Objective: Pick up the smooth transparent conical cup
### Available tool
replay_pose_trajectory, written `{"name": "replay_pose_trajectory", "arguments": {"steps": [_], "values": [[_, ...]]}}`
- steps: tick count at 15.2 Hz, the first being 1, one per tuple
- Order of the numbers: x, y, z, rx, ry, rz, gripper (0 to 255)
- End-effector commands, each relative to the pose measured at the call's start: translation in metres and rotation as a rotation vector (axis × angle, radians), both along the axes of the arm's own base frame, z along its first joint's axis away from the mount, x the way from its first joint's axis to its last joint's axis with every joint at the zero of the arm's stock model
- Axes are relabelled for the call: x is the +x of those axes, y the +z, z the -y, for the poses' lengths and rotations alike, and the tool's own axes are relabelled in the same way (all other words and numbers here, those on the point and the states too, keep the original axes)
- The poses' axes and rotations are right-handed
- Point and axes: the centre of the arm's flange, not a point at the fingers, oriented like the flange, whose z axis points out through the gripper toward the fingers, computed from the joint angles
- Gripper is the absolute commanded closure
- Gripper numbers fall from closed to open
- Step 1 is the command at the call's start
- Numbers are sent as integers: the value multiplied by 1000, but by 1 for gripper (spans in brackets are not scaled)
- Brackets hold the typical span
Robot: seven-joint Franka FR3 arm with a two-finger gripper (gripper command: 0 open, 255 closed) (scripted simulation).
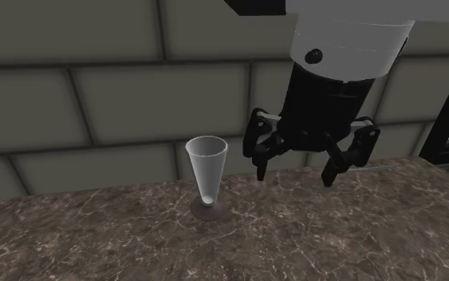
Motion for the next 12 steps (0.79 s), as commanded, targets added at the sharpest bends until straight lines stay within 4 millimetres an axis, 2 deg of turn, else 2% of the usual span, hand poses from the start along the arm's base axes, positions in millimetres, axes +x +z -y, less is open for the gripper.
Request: {"name": "replay_pose_trajectory", "arguments": {"steps": [1,12], "values": [[0,0,0,0,0,0,0],[134,-39,-39,70,7,-18,0]]}}
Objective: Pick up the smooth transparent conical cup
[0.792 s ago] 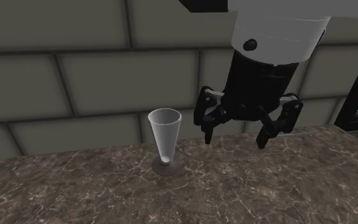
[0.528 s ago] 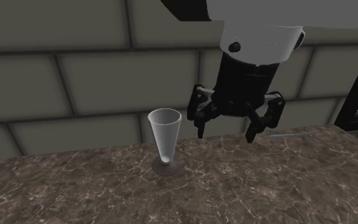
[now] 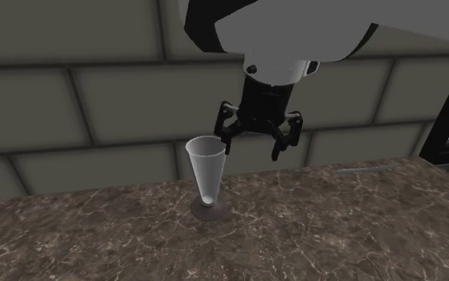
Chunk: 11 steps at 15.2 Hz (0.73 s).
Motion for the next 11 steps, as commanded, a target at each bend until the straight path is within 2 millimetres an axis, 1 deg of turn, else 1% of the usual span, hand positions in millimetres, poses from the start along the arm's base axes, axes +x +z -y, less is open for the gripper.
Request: {"name": "replay_pose_trajectory", "arguments": {"steps": [1,9,10,11], "values": [[22,-7,-7,13,1,-3,0],[119,-35,-38,64,6,-16,0],[128,-37,-41,69,7,-17,0],[128,-43,-41,69,7,-17,0]]}}
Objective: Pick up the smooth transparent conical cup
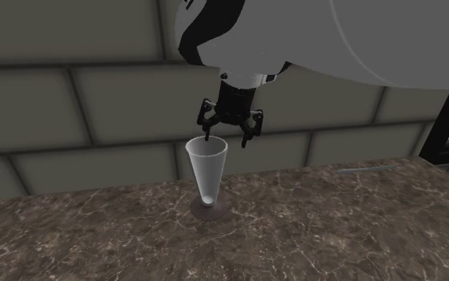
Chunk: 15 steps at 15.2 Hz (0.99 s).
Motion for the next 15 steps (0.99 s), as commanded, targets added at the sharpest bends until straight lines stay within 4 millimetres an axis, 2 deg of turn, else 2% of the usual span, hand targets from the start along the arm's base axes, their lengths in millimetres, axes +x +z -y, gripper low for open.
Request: {"name": "replay_pose_trajectory", "arguments": {"steps": [1,6,8,9,15], "values": [[7,-10,-2,3,0,0,0],[7,-37,-2,3,0,0,0],[7,-40,-2,3,0,0,0],[7,-40,-2,3,0,0,255],[8,-40,-2,3,0,0,255]]}}
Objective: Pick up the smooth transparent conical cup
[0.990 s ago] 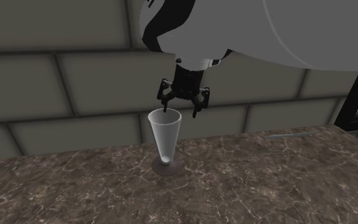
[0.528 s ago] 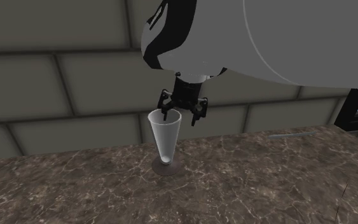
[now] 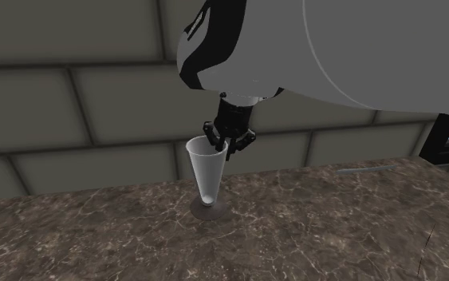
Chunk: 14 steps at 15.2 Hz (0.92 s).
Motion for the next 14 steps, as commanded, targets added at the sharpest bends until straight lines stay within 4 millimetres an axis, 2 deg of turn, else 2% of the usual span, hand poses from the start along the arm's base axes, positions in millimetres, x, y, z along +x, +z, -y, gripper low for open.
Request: {"name": "replay_pose_trajectory", "arguments": {"steps": [1,3,14], "values": [[0,-1,0,0,0,-1,255],[0,0,0,0,0,-1,255],[0,58,0,0,0,-1,255]]}}
